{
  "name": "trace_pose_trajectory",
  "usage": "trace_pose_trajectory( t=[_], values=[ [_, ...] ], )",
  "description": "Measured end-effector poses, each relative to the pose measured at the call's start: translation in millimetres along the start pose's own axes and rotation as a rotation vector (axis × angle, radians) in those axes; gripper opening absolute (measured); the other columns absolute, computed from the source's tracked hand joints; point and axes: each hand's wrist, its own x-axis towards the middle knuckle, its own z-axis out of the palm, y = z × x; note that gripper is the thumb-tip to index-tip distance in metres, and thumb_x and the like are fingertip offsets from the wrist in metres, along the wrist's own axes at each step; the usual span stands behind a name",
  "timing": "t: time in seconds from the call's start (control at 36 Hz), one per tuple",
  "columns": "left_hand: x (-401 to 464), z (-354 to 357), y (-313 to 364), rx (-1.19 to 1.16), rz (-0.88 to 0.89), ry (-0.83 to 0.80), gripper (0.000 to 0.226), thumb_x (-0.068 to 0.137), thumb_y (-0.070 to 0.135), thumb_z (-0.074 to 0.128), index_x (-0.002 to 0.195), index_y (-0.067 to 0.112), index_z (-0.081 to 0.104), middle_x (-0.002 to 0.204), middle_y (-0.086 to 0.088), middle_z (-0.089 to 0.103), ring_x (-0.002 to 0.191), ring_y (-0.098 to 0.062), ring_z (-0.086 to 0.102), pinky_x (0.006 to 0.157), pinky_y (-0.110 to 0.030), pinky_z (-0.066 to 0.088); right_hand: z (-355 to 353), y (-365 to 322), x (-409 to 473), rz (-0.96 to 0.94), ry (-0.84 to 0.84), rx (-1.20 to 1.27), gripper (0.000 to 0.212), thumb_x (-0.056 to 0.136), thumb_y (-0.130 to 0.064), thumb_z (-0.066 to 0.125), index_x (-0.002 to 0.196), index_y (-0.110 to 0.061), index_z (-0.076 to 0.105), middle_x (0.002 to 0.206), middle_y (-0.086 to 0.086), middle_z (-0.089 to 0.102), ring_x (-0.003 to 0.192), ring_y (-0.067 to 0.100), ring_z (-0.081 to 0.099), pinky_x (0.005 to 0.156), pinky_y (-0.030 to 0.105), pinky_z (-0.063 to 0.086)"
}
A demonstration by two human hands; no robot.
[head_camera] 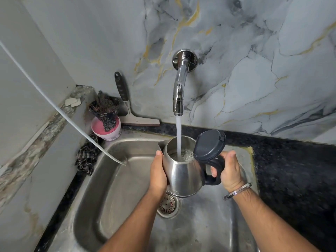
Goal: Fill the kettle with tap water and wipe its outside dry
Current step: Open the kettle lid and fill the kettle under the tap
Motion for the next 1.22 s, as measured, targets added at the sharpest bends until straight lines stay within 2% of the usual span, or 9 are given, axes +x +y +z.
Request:
trace_pose_trajectory(
  t=[0.08,0.22,0.33,0.47,0.58,0.81,1.08,1.17,1.22],
  values=[
    [-0.5,-0.4,0.3,0.000,0.008,-0.007,0.063,0.113,0.047,0.025,0.126,0.010,0.074,0.119,-0.013,0.081,0.117,-0.024,0.074,0.094,-0.031,0.058,2.1,2.1,1.7,-0.004,0.006,0.011,0.078,0.070,-0.090,0.015,0.043,-0.032,0.059,0.036,0.004,0.045,0.034,0.016,0.043,0.045,0.022,0.043],
    [1.0,-1.8,-0.8,-0.012,0.012,0.022,0.062,0.113,0.048,0.027,0.127,0.010,0.074,0.122,-0.014,0.080,0.122,-0.028,0.072,0.105,-0.040,0.055,1.8,2.7,3.4,-0.017,-0.011,0.013,0.078,0.072,-0.089,0.016,0.043,-0.030,0.057,0.035,0.000,0.046,0.033,0.014,0.044,0.044,0.023,0.044],
    [2.6,-1.0,-0.1,-0.009,0.055,0.024,0.069,0.103,0.062,0.034,0.128,0.010,0.074,0.126,-0.013,0.078,0.127,-0.027,0.069,0.116,-0.049,0.048,1.4,2.8,4.4,-0.041,-0.003,0.014,0.076,0.074,-0.087,0.016,0.042,-0.032,0.058,0.036,0.013,0.044,0.033,0.024,0.043,0.043,0.033,0.040],
    [3.5,-2.5,-3.3,-0.013,0.082,0.013,0.086,0.082,0.078,0.042,0.127,0.013,0.075,0.125,-0.011,0.079,0.126,-0.027,0.070,0.117,-0.054,0.047,-0.6,5.9,4.3,-0.029,0.007,0.018,0.077,0.073,-0.088,0.017,0.041,-0.030,0.056,0.035,0.006,0.045,0.032,0.021,0.043,0.043,0.030,0.040],
    [4.2,-3.5,-4.9,-0.016,0.073,0.011,0.086,0.082,0.079,0.042,0.128,0.014,0.075,0.127,-0.011,0.078,0.128,-0.027,0.069,0.118,-0.054,0.045,-0.2,6.2,4.8,-0.041,0.005,0.020,0.078,0.076,-0.086,0.017,0.042,-0.028,0.056,0.035,0.011,0.044,0.032,0.022,0.043,0.044,0.031,0.040],
    [-0.4,-5.2,-1.6,-0.027,0.063,0.012,0.086,0.081,0.079,0.043,0.128,0.015,0.075,0.127,-0.009,0.079,0.127,-0.025,0.069,0.119,-0.053,0.045,2.1,6.0,4.1,-0.046,0.019,0.029,0.076,0.074,-0.087,0.017,0.042,-0.031,0.058,0.036,0.011,0.046,0.030,0.033,0.042,0.040,0.047,0.039],
    [-0.8,-7.9,-1.8,-0.003,0.097,0.017,0.084,0.085,0.077,0.040,0.127,0.014,0.075,0.125,-0.010,0.079,0.126,-0.026,0.070,0.117,-0.054,0.046,4.0,4.4,2.7,-0.045,0.057,0.005,0.072,0.080,-0.082,0.021,0.044,-0.034,0.062,0.034,-0.001,0.047,0.030,0.035,0.042,0.038,0.044,0.039],
    [0.8,-9.8,-4.6,-0.008,0.093,0.013,0.083,0.087,0.077,0.039,0.126,0.013,0.075,0.125,-0.011,0.079,0.127,-0.028,0.070,0.118,-0.055,0.045,3.9,4.9,2.9,-0.090,0.091,-0.045,0.064,0.092,-0.059,0.025,0.045,-0.037,0.063,0.034,0.016,0.046,0.033,0.038,0.045,0.038,0.045,0.041],
    [1.5,-10.9,-6.5,-0.006,0.097,0.010,0.083,0.088,0.077,0.040,0.127,0.013,0.075,0.126,-0.012,0.078,0.127,-0.028,0.069,0.118,-0.055,0.045,4.3,4.0,1.6,-0.097,0.085,-0.040,0.068,0.092,-0.063,0.023,0.044,-0.035,0.062,0.036,0.019,0.047,0.033,0.037,0.045,0.038,0.043,0.042]
  ],
)
